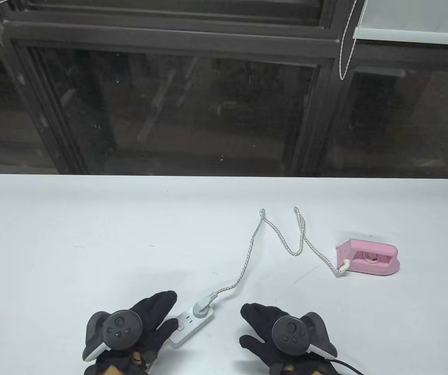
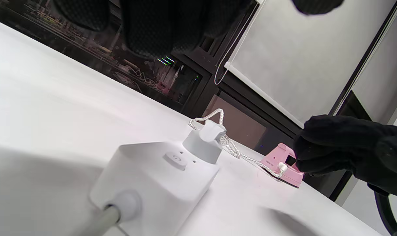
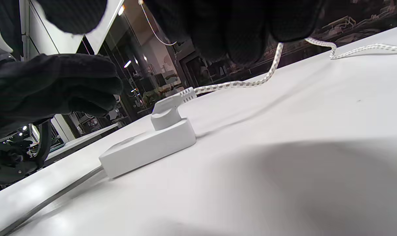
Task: Unplug the electric iron
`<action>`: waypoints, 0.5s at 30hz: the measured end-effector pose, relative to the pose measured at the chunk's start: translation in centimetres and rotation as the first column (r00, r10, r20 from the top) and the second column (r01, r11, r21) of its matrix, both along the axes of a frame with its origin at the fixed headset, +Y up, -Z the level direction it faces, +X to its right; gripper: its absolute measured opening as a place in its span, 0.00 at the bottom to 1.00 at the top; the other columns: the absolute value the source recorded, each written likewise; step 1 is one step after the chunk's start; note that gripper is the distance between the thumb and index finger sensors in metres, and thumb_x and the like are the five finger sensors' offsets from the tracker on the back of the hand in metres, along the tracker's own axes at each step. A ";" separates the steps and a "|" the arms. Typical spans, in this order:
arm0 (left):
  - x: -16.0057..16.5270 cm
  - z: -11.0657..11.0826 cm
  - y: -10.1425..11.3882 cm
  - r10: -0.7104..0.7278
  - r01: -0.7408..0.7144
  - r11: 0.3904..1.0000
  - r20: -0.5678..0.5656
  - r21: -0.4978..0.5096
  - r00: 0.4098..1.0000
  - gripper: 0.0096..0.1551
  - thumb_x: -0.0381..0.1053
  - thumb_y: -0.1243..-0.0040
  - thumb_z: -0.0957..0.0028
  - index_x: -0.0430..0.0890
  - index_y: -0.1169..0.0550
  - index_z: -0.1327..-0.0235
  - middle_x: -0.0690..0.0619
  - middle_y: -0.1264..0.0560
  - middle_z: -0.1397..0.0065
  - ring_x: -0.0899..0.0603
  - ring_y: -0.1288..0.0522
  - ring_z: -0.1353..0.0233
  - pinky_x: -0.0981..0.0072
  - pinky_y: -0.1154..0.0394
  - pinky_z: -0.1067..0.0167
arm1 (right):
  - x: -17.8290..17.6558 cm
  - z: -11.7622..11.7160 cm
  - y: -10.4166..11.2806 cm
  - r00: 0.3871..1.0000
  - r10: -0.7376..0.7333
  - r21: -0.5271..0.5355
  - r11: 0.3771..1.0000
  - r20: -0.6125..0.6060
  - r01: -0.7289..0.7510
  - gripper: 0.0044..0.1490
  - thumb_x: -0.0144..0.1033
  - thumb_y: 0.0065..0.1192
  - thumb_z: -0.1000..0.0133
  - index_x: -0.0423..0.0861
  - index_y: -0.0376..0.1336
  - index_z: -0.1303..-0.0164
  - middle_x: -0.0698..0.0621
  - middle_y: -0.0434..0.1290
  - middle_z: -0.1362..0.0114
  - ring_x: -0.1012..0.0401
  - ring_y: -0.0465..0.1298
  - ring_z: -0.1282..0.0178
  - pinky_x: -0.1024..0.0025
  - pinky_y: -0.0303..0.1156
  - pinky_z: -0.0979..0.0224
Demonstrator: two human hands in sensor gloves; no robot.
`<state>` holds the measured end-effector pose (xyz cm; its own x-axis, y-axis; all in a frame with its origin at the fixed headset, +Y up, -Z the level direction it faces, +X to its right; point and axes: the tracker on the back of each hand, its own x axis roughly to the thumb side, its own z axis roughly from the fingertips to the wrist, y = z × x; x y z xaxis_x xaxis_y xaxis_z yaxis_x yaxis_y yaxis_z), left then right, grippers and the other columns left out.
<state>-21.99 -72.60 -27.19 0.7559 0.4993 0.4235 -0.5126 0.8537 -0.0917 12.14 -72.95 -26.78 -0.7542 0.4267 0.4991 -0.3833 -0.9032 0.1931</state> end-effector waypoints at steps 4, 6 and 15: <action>0.4 -0.1 0.0 -0.020 0.020 1.000 0.009 -0.005 1.000 0.44 0.72 0.57 0.50 0.51 0.39 0.23 0.46 0.35 0.19 0.39 0.29 0.26 0.34 0.35 0.32 | -0.2 0.0 -0.2 1.000 0.010 -0.012 1.000 -0.013 -0.010 0.46 0.64 0.53 0.48 0.52 0.53 0.22 0.46 0.62 0.19 0.47 0.67 0.24 0.41 0.60 0.23; 0.5 -0.1 -0.1 -0.033 0.033 0.999 0.009 -0.014 0.999 0.44 0.72 0.57 0.50 0.51 0.39 0.23 0.46 0.35 0.19 0.39 0.29 0.26 0.34 0.35 0.32 | -0.2 0.0 -0.2 1.000 0.004 -0.014 1.000 -0.012 -0.004 0.46 0.63 0.53 0.48 0.52 0.53 0.22 0.46 0.62 0.19 0.47 0.66 0.24 0.41 0.60 0.22; 0.6 0.0 -0.3 -0.071 0.071 0.996 0.009 -0.045 0.997 0.44 0.72 0.57 0.50 0.51 0.39 0.23 0.45 0.36 0.19 0.39 0.30 0.25 0.34 0.35 0.32 | -0.3 0.2 -0.3 1.000 0.002 -0.027 1.000 -0.022 -0.003 0.47 0.64 0.53 0.48 0.52 0.52 0.21 0.46 0.61 0.19 0.47 0.65 0.23 0.41 0.60 0.22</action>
